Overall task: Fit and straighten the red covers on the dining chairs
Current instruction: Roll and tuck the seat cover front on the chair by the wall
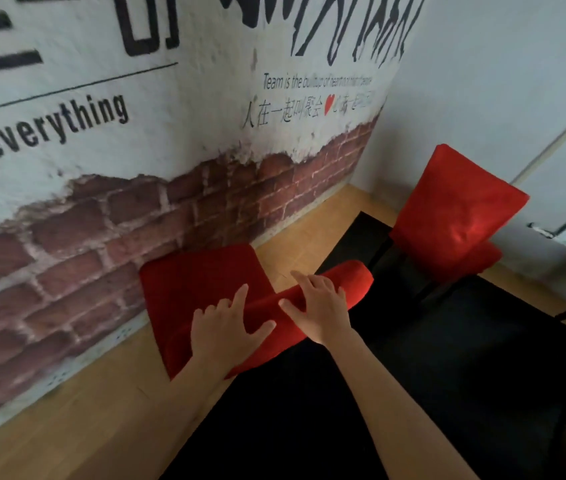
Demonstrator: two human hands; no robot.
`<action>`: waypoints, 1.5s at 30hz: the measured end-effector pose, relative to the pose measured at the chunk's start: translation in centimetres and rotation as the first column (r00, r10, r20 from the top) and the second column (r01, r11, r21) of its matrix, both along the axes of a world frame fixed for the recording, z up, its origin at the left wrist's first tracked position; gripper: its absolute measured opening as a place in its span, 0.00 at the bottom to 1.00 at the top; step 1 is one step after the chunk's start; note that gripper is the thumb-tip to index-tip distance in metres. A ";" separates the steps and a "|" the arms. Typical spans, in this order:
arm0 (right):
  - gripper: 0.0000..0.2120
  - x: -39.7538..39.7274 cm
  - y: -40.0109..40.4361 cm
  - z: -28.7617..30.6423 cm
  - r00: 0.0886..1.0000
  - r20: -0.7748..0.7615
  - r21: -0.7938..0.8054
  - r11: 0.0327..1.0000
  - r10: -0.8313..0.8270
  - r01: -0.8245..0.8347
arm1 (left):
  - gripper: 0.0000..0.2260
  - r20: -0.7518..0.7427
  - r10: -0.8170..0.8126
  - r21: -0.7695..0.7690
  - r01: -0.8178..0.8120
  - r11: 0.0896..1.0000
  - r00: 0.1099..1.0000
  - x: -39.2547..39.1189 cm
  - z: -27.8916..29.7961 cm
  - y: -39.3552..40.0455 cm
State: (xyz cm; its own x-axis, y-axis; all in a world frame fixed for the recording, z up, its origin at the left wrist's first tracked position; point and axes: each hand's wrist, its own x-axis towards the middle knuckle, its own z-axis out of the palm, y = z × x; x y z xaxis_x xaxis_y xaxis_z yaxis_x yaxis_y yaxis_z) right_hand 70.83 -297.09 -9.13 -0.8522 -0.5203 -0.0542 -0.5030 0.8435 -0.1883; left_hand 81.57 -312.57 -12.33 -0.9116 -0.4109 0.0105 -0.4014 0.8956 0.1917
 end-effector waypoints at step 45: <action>0.32 18.5 2.3 -3.0 0.894 -0.202 0.069 0.905 -0.399 0.420 | 0.31 -0.200 -0.578 -0.022 0.586 0.810 0.791 9.8 -0.5 -6.8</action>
State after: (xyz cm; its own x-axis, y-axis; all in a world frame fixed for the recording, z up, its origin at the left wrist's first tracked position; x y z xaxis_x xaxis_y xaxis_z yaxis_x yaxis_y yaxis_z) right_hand 89.37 -294.78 -12.15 -0.9889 -0.1227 0.0837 -0.1251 0.9919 -0.0240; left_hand 91.34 -319.36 -12.85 -0.9602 0.1928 0.2019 0.2407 0.9382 0.2488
